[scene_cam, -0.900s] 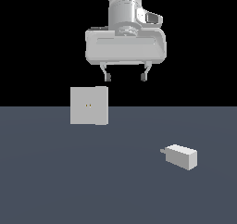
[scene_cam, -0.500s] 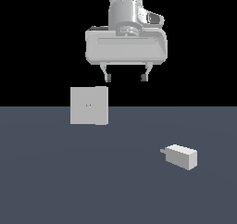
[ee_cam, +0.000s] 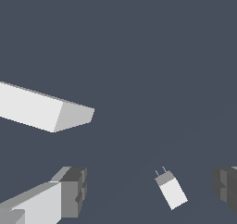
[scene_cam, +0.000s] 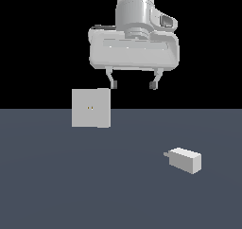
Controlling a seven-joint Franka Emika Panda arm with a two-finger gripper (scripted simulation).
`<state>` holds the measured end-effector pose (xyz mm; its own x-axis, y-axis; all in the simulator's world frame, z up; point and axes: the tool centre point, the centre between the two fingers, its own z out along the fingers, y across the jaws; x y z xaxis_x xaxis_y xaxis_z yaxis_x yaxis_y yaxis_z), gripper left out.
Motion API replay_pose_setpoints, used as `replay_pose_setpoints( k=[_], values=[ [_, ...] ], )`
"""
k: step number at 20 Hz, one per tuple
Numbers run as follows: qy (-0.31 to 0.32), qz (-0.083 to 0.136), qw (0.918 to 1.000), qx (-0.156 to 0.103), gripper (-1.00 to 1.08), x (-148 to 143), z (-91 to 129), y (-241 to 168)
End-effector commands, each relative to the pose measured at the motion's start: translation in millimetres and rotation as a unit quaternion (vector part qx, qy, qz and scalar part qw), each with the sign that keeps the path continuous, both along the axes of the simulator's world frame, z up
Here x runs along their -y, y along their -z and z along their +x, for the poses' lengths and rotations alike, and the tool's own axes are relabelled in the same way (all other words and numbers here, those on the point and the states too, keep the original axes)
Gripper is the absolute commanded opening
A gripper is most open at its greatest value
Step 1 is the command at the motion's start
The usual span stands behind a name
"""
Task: Plug the charger into the wall socket.
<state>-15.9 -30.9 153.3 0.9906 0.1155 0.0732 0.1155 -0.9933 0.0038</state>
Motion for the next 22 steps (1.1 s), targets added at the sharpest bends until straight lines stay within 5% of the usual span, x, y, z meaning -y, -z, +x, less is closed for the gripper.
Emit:
replay_pose_setpoints(
  k=[1,22],
  values=[
    [-0.019,0.001,0.9998,0.003,1.0,4.6,-8.0,6.6],
    [-0.178,0.012,0.9834,0.032,1.0,54.0,-63.2,65.7]
  ],
)
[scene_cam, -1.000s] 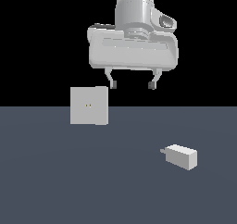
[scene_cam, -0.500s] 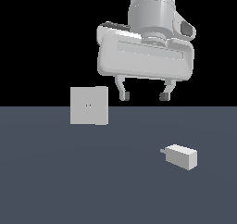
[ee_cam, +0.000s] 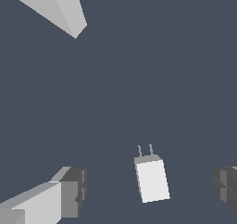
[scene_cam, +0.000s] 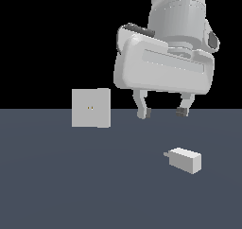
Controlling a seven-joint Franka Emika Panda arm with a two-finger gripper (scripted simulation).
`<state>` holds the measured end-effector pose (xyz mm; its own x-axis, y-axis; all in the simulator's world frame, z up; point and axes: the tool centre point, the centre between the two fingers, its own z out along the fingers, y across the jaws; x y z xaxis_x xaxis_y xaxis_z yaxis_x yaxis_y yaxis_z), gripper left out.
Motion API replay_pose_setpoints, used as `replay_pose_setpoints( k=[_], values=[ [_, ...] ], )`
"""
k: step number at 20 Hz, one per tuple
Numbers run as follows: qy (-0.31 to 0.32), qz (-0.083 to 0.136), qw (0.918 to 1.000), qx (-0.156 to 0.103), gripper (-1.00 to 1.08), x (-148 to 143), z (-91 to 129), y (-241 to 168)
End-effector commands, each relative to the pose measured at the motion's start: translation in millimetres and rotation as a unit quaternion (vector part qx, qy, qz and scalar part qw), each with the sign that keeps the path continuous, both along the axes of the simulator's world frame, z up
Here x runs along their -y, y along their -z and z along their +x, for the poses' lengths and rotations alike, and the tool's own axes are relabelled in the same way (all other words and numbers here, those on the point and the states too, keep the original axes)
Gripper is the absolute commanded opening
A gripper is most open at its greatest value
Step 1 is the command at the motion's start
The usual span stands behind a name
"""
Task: Plug the charger into the wall socket.
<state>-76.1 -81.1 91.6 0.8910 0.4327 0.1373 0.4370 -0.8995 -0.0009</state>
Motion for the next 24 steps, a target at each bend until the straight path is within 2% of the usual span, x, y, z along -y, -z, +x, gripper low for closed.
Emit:
replay_pose_setpoints(
  k=[1,12,24],
  values=[
    [-0.017,0.001,0.9998,0.003,1.0,6.1,-4.7,6.6],
    [-0.066,0.006,0.9977,0.012,1.0,24.4,-15.6,25.8],
    [-0.074,0.007,0.9972,0.012,1.0,28.0,-17.3,33.4]
  ],
)
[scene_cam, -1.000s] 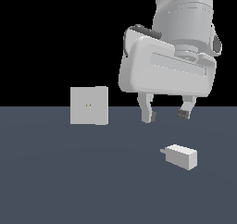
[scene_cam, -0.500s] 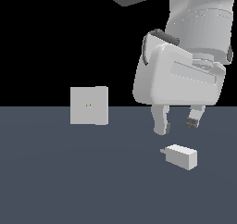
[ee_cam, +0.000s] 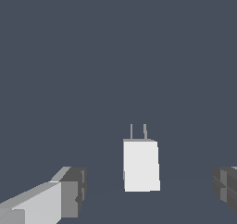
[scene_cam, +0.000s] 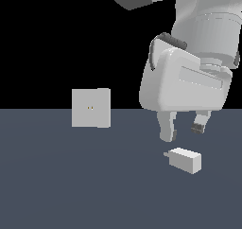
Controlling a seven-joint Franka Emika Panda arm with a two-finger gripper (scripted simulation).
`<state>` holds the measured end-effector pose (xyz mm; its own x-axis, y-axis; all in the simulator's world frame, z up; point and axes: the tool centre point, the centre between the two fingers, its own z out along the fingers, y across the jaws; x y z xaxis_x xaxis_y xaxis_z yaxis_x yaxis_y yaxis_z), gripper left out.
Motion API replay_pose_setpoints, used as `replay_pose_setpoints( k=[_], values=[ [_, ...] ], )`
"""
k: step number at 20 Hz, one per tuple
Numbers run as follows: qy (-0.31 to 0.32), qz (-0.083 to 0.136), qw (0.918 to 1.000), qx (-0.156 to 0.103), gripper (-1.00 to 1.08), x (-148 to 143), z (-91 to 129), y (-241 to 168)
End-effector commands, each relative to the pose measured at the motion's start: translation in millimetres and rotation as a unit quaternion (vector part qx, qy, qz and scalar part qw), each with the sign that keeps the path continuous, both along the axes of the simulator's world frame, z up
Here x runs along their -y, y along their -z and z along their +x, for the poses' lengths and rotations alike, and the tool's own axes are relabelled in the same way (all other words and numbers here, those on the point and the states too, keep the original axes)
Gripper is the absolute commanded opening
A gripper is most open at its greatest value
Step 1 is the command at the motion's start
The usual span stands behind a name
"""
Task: Plug the charger into the wall socket.
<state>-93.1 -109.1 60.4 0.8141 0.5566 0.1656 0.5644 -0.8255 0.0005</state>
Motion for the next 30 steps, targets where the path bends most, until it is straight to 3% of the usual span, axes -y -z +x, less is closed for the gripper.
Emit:
replay_pose_setpoints(
  k=[1,16,17,30],
  values=[
    [0.0,0.0,1.0,0.0,1.0,-0.2,-0.3,4.6],
    [-0.002,0.0,1.0,0.0,1.0,0.1,-0.5,48.6],
    [-0.002,0.0,1.0,0.0,-1.0,0.1,-0.5,48.6],
    [0.001,0.0,1.0,0.0,-1.0,-1.0,-0.8,47.9]
  ],
)
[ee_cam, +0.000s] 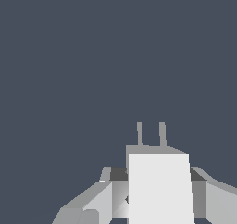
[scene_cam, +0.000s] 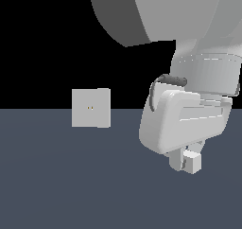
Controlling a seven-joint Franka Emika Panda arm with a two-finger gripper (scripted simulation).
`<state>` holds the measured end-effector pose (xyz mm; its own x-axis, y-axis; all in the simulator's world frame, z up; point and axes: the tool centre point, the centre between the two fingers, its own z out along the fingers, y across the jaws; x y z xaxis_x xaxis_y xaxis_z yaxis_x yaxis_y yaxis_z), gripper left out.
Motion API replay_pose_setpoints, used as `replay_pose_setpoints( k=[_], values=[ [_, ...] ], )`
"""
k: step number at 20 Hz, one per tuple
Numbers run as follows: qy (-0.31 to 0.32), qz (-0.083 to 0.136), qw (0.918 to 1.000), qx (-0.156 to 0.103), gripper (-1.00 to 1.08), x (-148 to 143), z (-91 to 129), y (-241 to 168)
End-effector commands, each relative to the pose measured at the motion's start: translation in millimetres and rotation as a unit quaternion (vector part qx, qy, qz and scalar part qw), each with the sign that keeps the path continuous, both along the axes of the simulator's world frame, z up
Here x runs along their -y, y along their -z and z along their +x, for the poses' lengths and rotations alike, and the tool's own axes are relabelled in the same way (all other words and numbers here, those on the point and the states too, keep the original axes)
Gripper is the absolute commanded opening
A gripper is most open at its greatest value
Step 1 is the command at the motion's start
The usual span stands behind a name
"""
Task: Plug the charger into the wall socket.
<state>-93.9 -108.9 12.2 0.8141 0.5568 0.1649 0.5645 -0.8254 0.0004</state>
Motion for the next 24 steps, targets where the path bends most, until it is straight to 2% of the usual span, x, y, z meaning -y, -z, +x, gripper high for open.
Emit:
replay_pose_setpoints(
  k=[1,13,24],
  values=[
    [0.003,0.0,1.0,0.0,-1.0,-1.8,-0.3,-0.8],
    [0.064,0.001,0.998,0.001,-1.0,-34.2,-5.7,-14.5],
    [0.155,0.002,0.988,0.002,-1.0,-84.5,-5.4,-35.6]
  ],
)
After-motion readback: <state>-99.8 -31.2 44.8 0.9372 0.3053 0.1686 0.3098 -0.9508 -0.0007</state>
